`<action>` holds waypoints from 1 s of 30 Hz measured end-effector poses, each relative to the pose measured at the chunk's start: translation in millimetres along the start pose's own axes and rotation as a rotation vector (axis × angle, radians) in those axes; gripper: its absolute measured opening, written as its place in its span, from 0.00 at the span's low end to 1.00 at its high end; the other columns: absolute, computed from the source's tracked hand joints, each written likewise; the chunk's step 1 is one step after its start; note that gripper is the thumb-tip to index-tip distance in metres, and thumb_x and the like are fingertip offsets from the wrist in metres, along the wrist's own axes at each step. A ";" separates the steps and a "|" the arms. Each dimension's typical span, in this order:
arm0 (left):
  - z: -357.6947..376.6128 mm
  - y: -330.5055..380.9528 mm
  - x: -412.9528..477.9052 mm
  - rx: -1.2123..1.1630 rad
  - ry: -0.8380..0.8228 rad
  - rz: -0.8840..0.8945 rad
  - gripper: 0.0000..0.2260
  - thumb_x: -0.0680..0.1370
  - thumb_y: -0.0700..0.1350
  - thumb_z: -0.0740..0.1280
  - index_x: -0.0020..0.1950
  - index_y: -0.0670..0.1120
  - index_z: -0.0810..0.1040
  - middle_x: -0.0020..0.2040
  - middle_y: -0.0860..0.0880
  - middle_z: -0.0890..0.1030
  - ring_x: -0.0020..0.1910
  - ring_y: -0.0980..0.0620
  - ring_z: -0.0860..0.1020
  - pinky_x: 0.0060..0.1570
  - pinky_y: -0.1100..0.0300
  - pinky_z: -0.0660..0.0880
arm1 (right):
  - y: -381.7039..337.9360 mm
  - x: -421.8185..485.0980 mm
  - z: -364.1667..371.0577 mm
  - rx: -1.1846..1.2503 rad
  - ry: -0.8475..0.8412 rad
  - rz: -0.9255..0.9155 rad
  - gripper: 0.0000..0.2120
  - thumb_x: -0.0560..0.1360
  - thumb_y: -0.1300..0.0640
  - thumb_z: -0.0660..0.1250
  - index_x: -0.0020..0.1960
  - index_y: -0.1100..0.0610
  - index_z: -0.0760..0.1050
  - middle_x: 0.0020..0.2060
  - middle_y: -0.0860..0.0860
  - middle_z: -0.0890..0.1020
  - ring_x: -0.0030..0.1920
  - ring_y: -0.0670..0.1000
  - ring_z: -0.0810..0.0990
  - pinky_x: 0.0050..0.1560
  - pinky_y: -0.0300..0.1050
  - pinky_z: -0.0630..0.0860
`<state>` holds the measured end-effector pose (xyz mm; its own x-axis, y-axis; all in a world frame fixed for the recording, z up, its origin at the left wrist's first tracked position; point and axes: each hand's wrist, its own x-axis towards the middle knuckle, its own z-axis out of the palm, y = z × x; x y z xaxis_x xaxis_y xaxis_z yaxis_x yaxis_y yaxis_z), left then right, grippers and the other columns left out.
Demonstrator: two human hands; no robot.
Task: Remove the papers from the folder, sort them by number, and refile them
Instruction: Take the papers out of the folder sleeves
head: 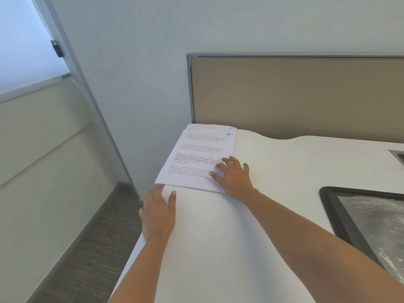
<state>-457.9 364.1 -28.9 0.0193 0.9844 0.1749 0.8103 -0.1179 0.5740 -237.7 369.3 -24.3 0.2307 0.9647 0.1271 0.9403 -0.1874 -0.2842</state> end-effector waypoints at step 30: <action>36.3 148.7 -154.1 -0.168 -0.202 0.222 0.19 0.80 0.48 0.61 0.68 0.41 0.68 0.67 0.46 0.71 0.65 0.47 0.71 0.64 0.56 0.60 | 146.0 -188.4 -109.2 -0.242 -0.001 -0.012 0.22 0.80 0.41 0.52 0.67 0.51 0.70 0.71 0.48 0.65 0.73 0.49 0.59 0.70 0.58 0.55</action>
<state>-319.0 199.6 0.5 0.3133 0.9365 0.1576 0.6663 -0.3350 0.6662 -116.5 140.0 14.0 0.2189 0.9673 0.1284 0.9756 -0.2146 -0.0470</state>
